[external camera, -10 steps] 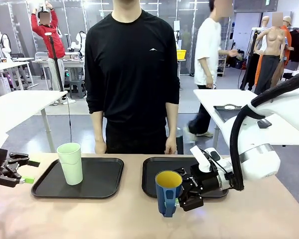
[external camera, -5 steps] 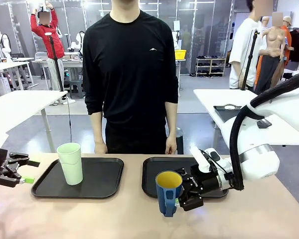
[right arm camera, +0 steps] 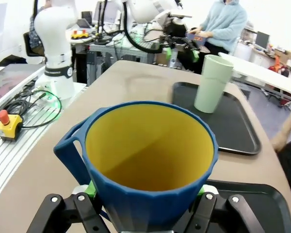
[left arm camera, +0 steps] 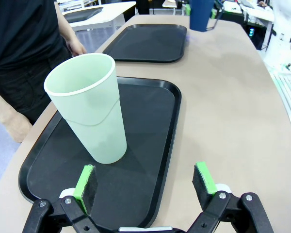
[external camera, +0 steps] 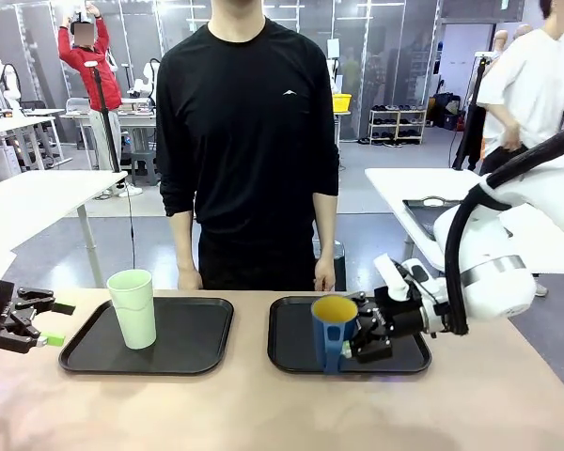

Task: Sort and store the cups by type.
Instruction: Pick up the Handle plastic cup and place it into the empty Flat Tray.

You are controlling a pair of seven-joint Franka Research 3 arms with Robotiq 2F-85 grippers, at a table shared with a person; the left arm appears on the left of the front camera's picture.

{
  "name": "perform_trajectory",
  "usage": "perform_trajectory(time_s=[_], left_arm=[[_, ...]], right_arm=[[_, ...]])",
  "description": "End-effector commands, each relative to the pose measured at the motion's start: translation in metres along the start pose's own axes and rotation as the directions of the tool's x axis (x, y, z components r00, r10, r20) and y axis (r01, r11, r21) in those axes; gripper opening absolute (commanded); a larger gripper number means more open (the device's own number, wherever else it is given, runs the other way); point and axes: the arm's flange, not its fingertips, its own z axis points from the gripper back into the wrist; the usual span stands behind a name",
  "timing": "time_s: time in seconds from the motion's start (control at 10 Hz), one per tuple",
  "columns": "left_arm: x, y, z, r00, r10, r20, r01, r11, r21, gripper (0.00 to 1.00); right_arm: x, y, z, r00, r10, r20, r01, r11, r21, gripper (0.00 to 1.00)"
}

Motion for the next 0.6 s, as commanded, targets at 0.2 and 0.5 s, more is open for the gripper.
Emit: perform_trajectory(time_s=[0.2,0.5], left_arm=[[0.000,0.003,0.001,1.000,-0.011,0.016,0.011,1.000,-0.009,1.00],[0.000,0.003,0.001,1.000,-0.011,0.016,0.011,1.000,-0.009,1.00]], right_arm=[[0.004,-0.064,0.047,0.994,-0.061,0.089,0.067,0.996,-0.066,0.75],[0.000,-0.086,0.062,0.990,-0.067,0.126,0.081,0.991,-0.110,0.75]])
